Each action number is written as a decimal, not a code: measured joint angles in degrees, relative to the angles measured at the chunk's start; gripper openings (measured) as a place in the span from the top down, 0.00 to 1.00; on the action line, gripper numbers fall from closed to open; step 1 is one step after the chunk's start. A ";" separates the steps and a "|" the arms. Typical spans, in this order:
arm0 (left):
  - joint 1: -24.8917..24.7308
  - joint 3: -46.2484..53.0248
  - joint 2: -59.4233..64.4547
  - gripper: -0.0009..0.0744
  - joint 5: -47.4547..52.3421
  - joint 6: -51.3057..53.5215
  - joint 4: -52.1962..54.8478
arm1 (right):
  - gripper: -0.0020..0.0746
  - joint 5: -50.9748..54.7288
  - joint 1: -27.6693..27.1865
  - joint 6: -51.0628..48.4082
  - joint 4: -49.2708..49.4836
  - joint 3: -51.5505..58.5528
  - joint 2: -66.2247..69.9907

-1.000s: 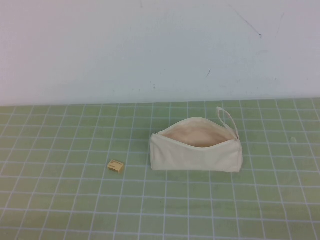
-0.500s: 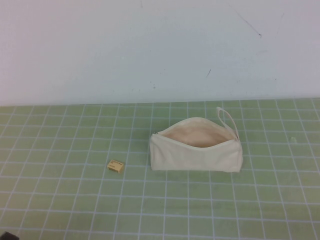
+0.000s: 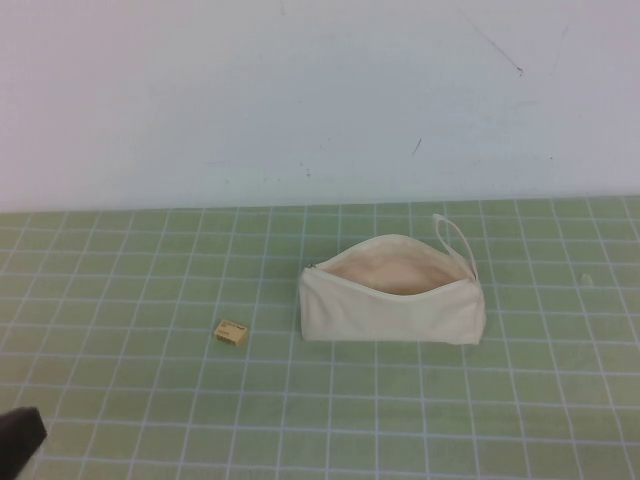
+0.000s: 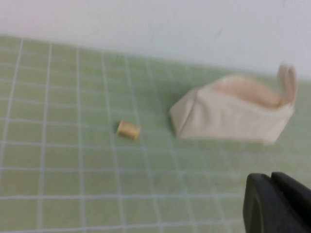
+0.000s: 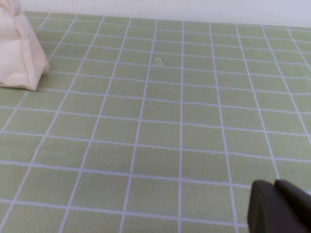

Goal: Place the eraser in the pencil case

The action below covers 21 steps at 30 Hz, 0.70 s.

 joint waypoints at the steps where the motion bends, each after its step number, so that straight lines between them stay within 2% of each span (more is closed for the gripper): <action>1: 0.00 -3.09 3.18 0.99 2.71 0.27 2.49 | 0.98 0.04 0.00 0.00 0.00 0.00 0.00; 4: -1.25 -11.04 11.55 0.99 7.54 0.65 8.36 | 0.98 0.04 0.00 0.00 0.00 0.00 0.00; 12: -9.79 -30.51 36.05 0.99 14.54 1.05 23.01 | 0.98 0.13 0.00 0.00 0.00 0.00 0.00; 17: -13.05 -42.31 52.69 0.99 21.51 0.49 26.55 | 0.98 0.13 0.00 0.00 0.00 0.00 0.00; 19: -13.80 -47.54 59.90 0.96 24.54 0.49 26.82 | 0.98 0.13 0.00 0.00 0.00 0.00 0.00; 21: -14.73 -52.48 66.85 0.89 27.38 0.49 26.92 | 0.98 0.13 0.00 0.00 -0.07 0.00 0.00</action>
